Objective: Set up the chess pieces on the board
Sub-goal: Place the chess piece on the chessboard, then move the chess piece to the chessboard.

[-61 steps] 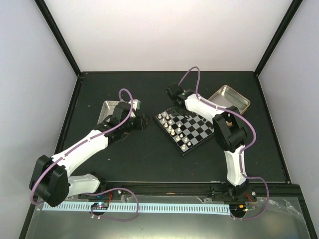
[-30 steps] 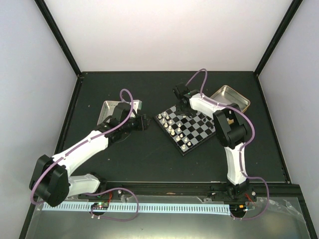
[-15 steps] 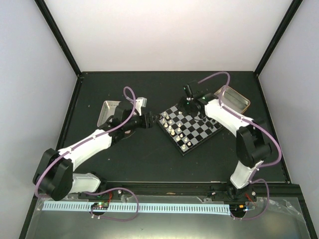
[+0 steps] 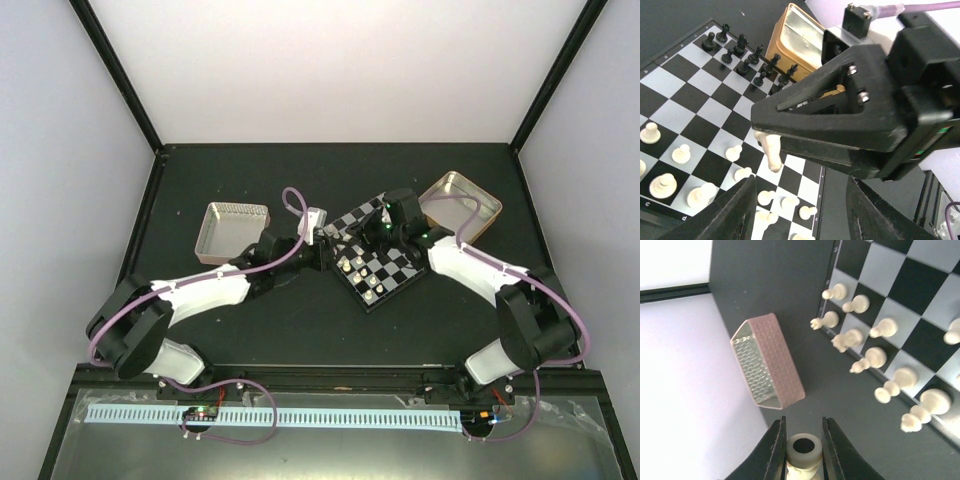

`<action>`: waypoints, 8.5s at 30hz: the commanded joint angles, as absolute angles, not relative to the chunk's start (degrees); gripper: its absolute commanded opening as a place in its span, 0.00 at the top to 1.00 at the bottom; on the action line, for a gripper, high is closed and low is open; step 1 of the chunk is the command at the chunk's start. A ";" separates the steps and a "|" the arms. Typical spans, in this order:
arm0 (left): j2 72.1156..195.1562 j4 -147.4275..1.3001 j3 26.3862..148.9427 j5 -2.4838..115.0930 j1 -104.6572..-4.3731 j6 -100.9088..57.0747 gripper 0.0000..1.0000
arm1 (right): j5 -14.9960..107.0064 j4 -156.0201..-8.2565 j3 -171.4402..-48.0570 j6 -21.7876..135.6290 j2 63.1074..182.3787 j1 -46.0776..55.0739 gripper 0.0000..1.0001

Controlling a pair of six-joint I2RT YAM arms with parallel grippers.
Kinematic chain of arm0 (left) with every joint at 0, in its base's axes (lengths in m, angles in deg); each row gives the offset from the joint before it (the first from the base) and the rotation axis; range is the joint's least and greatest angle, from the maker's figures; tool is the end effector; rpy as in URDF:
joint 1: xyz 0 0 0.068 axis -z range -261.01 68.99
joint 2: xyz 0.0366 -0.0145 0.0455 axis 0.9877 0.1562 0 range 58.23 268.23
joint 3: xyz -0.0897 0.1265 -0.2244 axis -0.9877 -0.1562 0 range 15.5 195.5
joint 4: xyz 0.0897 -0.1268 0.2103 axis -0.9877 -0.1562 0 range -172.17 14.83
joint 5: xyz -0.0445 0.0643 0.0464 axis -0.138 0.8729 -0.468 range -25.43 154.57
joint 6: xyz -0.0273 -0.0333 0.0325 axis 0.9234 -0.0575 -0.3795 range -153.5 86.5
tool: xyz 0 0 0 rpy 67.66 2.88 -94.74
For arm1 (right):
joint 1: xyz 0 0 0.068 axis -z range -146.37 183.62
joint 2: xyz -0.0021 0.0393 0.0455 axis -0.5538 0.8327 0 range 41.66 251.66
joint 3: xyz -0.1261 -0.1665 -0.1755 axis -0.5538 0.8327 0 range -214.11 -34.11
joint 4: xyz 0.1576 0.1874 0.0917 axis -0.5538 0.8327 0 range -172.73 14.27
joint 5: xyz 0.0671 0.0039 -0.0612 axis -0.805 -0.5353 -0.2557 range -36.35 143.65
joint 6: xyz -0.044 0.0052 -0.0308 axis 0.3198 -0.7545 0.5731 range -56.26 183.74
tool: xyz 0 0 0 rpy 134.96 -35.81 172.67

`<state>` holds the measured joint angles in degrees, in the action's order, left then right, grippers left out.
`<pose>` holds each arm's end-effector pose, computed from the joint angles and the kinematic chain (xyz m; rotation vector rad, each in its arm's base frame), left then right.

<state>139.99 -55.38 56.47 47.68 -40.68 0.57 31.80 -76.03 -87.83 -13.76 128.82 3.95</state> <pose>0.2279 -0.2071 0.2214 0.3268 2.0737 -1.1147 0.2769 0.1730 0.2231 0.8474 2.4912 1.2806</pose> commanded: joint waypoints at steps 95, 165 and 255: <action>172.59 -123.68 105.64 67.41 -22.10 -21.15 0.97 | 54.89 -55.31 -82.08 4.83 111.80 21.26 0.44; 164.43 -120.15 104.79 63.88 -25.78 -21.88 0.65 | 46.12 -58.04 -84.24 14.16 114.67 21.08 0.44; 132.80 -99.48 69.02 56.54 -51.45 -7.67 0.54 | 52.20 -39.10 -120.09 37.63 155.61 -3.35 0.74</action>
